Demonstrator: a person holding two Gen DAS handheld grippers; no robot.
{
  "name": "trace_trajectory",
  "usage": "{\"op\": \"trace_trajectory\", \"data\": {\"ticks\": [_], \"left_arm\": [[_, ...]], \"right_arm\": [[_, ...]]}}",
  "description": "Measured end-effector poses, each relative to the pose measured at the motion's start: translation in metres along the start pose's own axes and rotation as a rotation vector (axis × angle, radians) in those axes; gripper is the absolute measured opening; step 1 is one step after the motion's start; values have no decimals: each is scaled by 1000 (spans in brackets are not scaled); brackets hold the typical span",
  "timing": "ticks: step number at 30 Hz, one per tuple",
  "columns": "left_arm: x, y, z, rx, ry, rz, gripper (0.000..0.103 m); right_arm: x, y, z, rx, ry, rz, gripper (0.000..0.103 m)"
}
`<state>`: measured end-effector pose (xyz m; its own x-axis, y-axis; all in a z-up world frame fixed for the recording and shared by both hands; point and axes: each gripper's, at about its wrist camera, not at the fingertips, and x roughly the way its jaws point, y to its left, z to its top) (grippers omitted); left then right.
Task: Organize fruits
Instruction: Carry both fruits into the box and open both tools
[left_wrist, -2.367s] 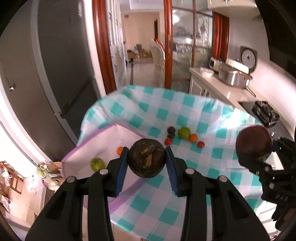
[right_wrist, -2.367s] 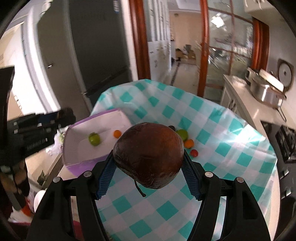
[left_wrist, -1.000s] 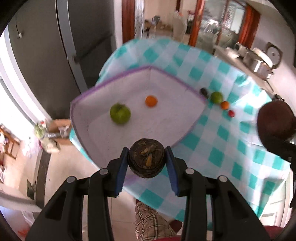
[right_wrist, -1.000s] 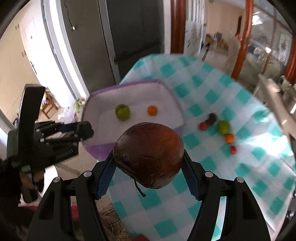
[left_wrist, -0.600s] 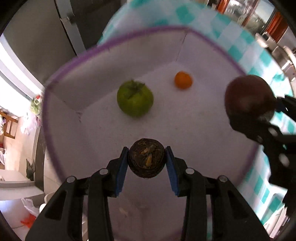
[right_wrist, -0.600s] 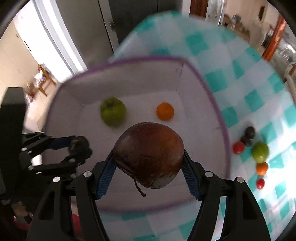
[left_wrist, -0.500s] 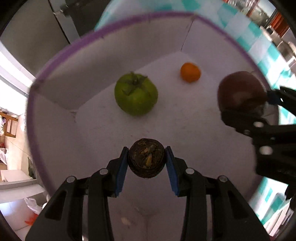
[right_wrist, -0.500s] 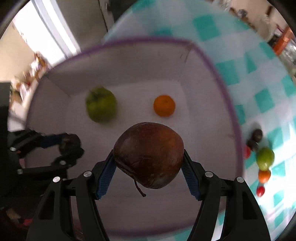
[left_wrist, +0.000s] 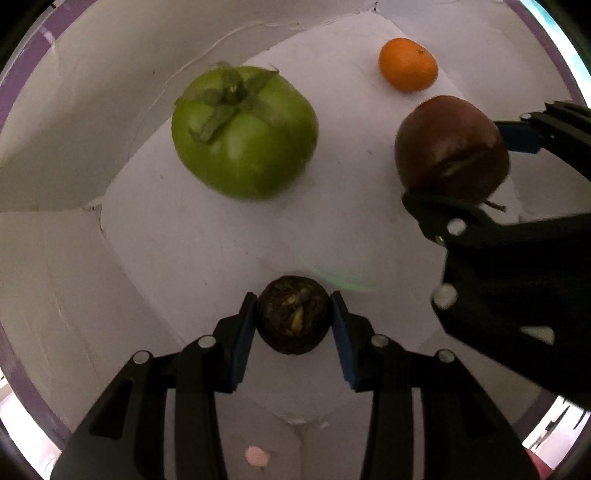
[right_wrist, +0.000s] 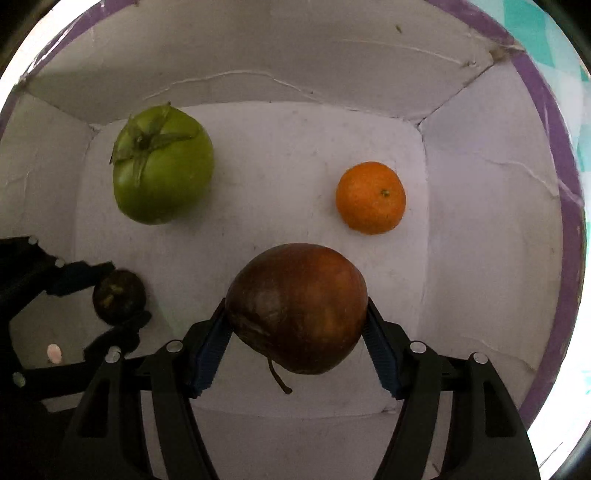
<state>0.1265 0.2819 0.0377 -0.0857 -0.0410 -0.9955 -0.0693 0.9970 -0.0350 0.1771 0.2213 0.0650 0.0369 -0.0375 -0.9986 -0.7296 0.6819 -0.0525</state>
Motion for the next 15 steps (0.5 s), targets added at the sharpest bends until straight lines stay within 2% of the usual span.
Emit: {"op": "trace_trajectory", "data": {"ticks": [2, 7, 10, 15], "left_arm": [[3, -1, 6, -5, 15, -5, 41], [2, -2, 11, -9, 21, -29, 67], [2, 6, 14, -37, 23, -55, 78], [-2, 12, 16, -43, 13, -71, 80]], "right_arm": [[-1, -2, 2, 4, 5, 10, 67], [-2, -9, -1, 49, 2, 19, 69], [-9, -19, 4, 84, -31, 16, 77], [-13, -23, 5, 110, -42, -2, 83]]}}
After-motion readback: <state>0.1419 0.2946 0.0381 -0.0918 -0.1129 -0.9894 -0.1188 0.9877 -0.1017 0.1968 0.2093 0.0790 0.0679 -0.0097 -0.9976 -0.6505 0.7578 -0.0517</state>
